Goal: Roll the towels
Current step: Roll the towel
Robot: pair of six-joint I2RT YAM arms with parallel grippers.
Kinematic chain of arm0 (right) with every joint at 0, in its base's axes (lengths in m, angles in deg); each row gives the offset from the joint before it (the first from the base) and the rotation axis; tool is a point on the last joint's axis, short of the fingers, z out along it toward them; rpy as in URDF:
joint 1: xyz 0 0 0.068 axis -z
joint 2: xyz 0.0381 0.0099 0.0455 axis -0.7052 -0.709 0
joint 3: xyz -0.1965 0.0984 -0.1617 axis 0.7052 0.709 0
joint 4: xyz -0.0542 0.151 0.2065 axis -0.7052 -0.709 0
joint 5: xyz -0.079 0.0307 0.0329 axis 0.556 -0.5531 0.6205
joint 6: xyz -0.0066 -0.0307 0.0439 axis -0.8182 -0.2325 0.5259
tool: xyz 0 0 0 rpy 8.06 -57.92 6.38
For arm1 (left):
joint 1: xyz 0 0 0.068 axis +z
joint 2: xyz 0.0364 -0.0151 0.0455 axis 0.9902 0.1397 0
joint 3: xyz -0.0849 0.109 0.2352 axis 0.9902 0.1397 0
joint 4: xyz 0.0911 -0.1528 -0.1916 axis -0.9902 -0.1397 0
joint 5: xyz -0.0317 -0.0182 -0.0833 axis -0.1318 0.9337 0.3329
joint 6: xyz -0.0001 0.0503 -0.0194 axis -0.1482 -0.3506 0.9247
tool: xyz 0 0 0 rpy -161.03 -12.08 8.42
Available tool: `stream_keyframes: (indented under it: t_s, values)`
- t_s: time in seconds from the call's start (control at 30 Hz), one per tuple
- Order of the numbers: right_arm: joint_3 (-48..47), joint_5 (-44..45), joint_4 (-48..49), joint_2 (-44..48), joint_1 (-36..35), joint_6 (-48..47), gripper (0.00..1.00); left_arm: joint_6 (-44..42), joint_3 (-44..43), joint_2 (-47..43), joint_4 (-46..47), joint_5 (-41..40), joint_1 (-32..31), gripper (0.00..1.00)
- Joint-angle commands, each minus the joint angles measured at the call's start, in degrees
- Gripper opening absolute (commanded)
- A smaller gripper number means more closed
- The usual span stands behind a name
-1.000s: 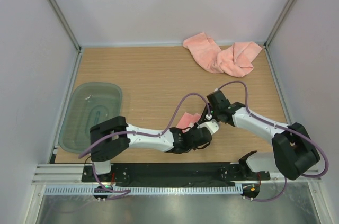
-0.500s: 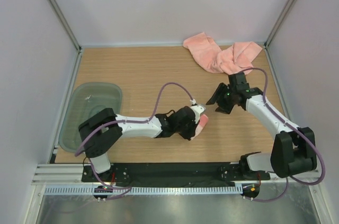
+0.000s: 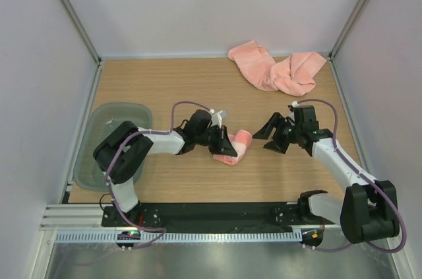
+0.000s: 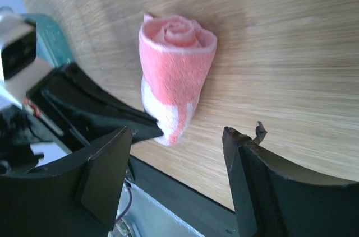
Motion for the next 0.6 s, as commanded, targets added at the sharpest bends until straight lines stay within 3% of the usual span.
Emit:
stream_keyframes:
  t_s: [0.0, 0.27, 0.4, 0.57]
  values:
    - [5.0, -9.4, 12.1, 3.1, -0.2, 3.5, 0.73, 10.6, 1.1, 1.8, 8.9, 10.0, 2.9, 0.0]
    - [12.6, -12.3, 27.8, 0.4, -0.2, 8.2, 0.78, 19.3, 2.8, 9.2, 12.2, 12.5, 6.5, 0.0]
    - [13.5, -11.6, 30.9, -2.0, -1.1, 8.5, 0.79, 27.0, 6.9, 13.2, 22.3, 14.1, 9.3, 0.0]
    - [12.7, -7.8, 32.8, -5.7, -4.2, 7.6, 0.79, 32.9, 9.2, 14.7, 25.4, 14.2, 11.3, 0.0]
